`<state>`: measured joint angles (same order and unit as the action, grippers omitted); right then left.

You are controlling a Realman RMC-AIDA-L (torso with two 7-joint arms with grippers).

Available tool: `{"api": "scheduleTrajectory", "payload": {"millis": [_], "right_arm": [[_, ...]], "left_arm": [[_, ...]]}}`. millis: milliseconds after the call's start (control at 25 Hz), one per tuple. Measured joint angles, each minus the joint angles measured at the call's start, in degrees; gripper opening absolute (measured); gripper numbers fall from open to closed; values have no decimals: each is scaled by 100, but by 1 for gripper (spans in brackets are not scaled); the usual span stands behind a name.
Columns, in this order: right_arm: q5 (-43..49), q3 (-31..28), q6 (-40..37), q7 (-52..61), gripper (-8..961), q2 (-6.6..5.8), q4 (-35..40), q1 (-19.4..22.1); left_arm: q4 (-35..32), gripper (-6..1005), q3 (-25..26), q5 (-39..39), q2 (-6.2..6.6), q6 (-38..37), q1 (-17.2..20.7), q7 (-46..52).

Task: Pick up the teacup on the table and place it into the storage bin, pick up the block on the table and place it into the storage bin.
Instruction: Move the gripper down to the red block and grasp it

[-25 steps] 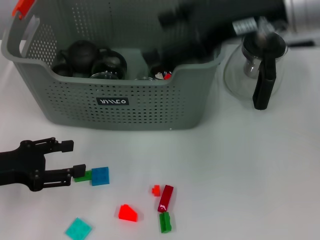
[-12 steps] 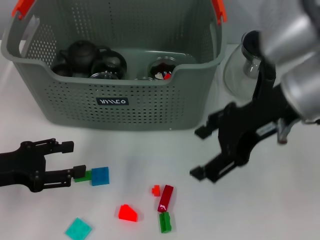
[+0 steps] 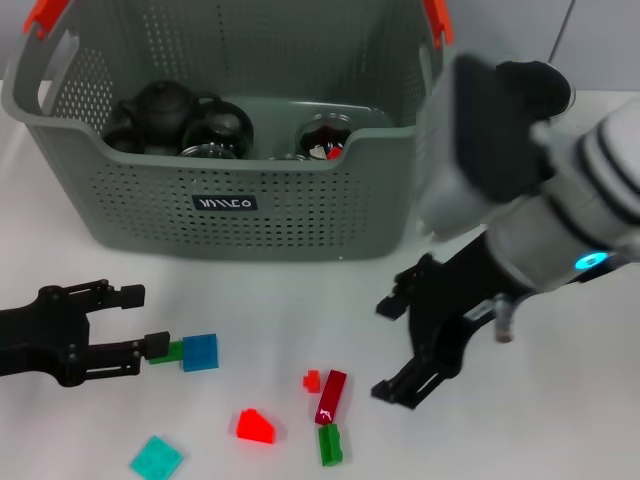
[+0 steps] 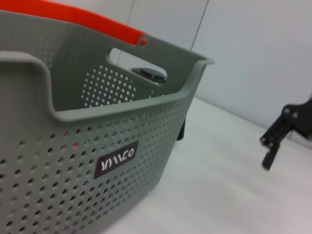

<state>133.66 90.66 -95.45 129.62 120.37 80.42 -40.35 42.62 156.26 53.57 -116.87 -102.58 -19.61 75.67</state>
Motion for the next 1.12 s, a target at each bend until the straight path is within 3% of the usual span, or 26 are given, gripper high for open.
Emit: {"api": "scheduleTrajectory", "payload": {"millis": [320, 640, 840, 1120], "right_arm": [[16, 1018, 1238, 237, 922, 33, -875, -461], [-50, 1883, 1992, 603, 905, 64, -1708, -1013], [-94, 2176, 2539, 687, 709, 72, -1817, -1047], [-115, 2399, 2986, 734, 590, 83, -1946, -1062]], "left_arm": [[0, 799, 0, 4, -24, 0, 1, 1], [-8, 799, 0, -19, -38, 11, 8, 0], [-9, 799, 1, -22, -38, -1, 18, 0], [-9, 799, 0, -4, -38, -3, 19, 0]]}}
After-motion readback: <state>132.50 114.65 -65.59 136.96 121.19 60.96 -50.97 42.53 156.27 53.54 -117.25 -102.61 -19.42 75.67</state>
